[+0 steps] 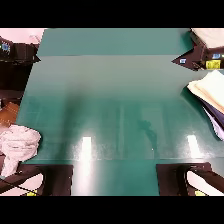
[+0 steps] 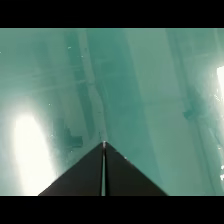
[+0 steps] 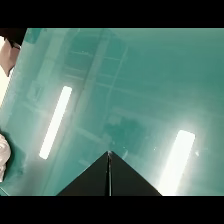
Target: Fold the shirts.
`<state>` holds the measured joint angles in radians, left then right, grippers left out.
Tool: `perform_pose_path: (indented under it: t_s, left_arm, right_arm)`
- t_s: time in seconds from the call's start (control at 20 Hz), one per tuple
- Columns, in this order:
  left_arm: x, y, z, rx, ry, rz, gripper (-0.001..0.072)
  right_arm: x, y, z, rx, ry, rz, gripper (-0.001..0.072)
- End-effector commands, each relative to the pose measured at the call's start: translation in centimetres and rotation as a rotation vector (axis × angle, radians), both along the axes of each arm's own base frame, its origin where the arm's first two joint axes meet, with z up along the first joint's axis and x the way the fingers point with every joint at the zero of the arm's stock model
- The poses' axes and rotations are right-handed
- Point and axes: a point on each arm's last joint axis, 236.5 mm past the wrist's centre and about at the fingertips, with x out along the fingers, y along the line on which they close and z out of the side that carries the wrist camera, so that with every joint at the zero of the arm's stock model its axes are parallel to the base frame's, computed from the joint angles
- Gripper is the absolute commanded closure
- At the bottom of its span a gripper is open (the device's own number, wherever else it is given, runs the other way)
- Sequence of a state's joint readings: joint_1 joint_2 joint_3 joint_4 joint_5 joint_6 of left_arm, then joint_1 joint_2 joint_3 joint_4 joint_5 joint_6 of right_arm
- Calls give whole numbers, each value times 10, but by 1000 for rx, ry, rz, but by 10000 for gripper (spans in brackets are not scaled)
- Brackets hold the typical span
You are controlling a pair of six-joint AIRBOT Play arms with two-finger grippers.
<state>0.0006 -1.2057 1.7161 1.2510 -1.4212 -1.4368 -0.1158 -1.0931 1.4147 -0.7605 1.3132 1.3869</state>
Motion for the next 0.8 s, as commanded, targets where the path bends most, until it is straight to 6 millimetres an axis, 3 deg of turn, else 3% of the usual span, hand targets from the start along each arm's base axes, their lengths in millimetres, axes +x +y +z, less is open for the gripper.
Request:
perform_pose_path:
  t_s: [0.0, 0.5, 0.65, 0.75]
  left_arm:
    - [0, 0, 0, 0, -1, -1, 685]
    - [0, 0, 1, 0, -3, 0, 686]
    - [21, 2, 19, -18, -115, 33, 686]
    - [13, 1, 13, -21, -70, 32, 687]
  right_arm:
    - [1, 0, 1, 1, -3, -4, 698]
    - [1, 0, 1, 1, -3, -4, 697]
    - [1, 0, 1, 1, -3, -3, 698]
    - [0, 0, 0, 1, -1, -2, 698]
